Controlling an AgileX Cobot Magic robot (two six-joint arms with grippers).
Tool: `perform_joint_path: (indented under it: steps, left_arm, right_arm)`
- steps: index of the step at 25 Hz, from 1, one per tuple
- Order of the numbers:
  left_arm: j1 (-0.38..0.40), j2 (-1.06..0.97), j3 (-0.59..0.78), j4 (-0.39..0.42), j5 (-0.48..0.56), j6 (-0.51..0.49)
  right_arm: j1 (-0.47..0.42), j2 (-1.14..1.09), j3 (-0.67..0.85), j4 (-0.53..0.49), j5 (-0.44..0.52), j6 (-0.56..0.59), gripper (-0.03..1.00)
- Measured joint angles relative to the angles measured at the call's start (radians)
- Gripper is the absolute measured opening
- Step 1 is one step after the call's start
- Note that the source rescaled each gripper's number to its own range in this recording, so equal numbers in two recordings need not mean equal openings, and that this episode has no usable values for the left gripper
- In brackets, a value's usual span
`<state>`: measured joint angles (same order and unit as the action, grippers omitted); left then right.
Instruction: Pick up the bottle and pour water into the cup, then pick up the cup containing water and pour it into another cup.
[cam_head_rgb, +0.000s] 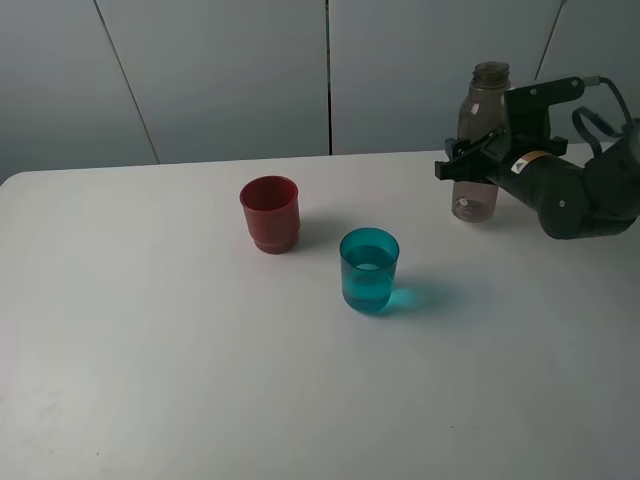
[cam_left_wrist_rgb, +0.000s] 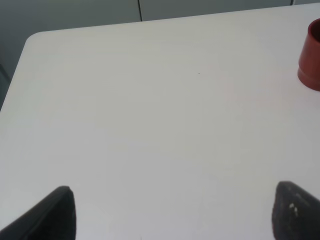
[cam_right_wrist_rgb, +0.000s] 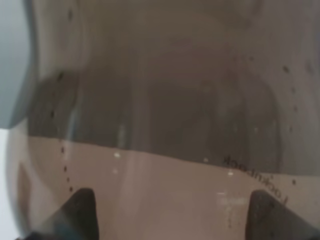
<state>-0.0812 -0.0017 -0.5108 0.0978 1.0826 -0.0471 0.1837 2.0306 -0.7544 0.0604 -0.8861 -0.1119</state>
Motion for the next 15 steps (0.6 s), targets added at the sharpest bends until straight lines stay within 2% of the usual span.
perform_joint_path:
  steps: [4, 11, 15]
  left_arm:
    - [0.000, 0.000, 0.000, 0.000, 0.000, 0.000]
    - [0.000, 0.000, 0.000, 0.000, 0.000, 0.000]
    - [0.000, 0.000, 0.000, 0.000, 0.000, 0.000]
  right_arm:
    - [0.000, 0.043, 0.000, -0.015, -0.034, 0.006, 0.00]
    - [0.000, 0.080, 0.000, -0.020, -0.197, 0.020, 0.00]
    - [0.000, 0.102, 0.000, -0.020, -0.216, 0.022, 0.00]
